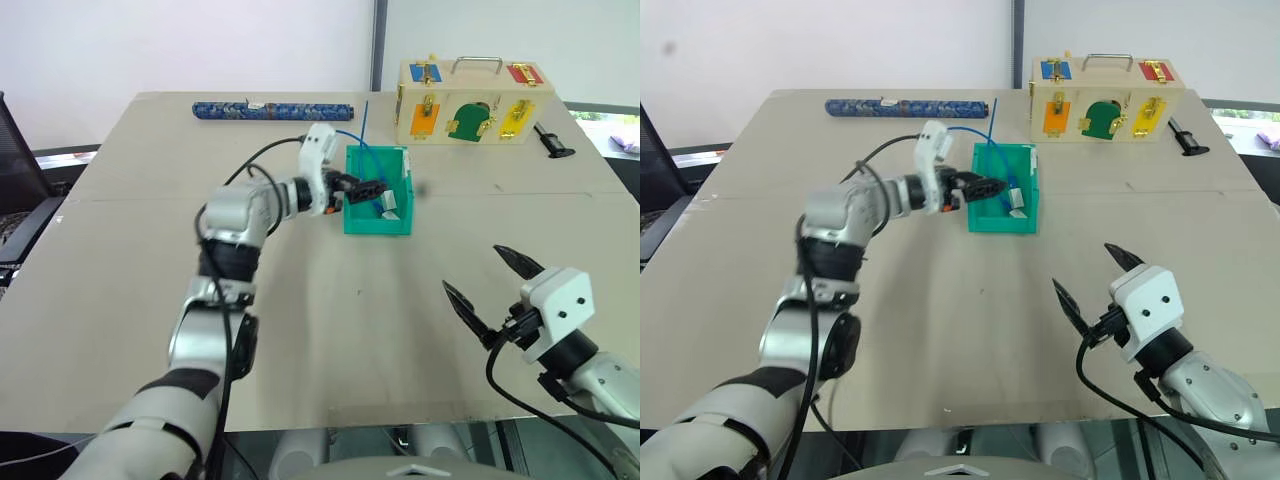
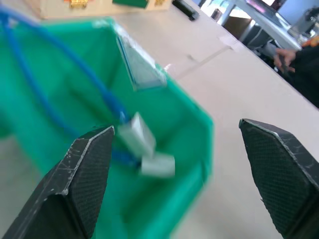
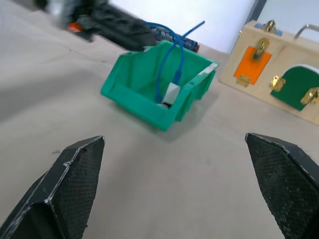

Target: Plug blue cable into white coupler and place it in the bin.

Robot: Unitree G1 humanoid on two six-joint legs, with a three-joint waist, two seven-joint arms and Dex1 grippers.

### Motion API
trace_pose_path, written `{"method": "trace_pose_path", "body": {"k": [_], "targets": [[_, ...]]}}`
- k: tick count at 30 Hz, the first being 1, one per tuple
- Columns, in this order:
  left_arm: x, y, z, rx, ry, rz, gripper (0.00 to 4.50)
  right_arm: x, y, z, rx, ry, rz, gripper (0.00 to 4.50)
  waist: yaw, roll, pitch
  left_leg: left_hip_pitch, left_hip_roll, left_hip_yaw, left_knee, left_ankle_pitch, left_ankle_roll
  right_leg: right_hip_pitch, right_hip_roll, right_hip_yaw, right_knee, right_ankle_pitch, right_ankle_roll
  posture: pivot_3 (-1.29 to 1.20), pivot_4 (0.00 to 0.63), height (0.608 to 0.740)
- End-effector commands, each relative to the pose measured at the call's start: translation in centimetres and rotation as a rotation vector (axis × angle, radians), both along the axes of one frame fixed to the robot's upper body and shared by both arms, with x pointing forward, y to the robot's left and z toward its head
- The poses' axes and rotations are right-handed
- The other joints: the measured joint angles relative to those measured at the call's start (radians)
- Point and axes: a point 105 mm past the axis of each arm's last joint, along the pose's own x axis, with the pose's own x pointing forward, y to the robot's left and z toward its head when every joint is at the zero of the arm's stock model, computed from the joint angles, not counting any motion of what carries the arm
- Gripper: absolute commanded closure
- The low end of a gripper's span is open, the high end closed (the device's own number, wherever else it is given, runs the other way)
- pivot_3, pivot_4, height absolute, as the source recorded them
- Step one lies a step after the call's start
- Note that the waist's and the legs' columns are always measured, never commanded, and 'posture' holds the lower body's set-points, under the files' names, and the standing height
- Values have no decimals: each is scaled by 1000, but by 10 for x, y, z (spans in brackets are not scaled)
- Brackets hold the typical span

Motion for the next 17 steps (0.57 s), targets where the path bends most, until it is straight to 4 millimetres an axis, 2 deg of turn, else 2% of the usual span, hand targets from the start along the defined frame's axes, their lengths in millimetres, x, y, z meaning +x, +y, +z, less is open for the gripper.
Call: {"method": "trace_pose_path", "body": {"k": [1, 4, 6, 8, 13, 17], "targets": [[-36, 16, 22, -30, -203, -78, 316, 4, -11, 6, -13, -5, 23, 0, 1, 0, 0, 0, 0, 0, 0, 0, 0, 0, 0, 1, 0, 0, 0, 0, 150, 740], [-65, 32, 11, -17, -249, -103, 316, 7, -25, 4, -13, 24, 34, 0, 4, 0, 0, 1, 1, 1, 0, 0, 0, 0, -1, 2, 0, 0, -1, 0, 150, 740], [-85, 54, -10, 24, -238, -79, 316, 8, -38, -2, -49, 67, 49, 0, 21, 0, 1, -1, 0, 2, 1, 0, 0, 1, -2, -2, -1, -1, -2, 0, 150, 740], [-102, 70, -25, 63, -216, -53, 316, 7, -48, -7, -74, 105, 64, 0, 16, 1, 1, 2, 1, 3, 0, 0, 0, 2, -2, 1, -1, -2, -4, 0, 150, 740], [-128, 95, -46, 118, -171, -11, 316, 4, -65, -17, -119, 173, 87, 0, 12, 0, 1, 2, 2, 7, 0, 0, 0, 2, -2, 1, 0, -2, -4, 0, 150, 740], [-140, 103, -57, 139, -146, -14, 316, 5, -73, -22, -123, 197, 96, 0, 19, 0, 1, 3, 3, 8, 1, 0, 0, 2, -2, 1, 0, -5, -1, 0, 150, 740]]}}
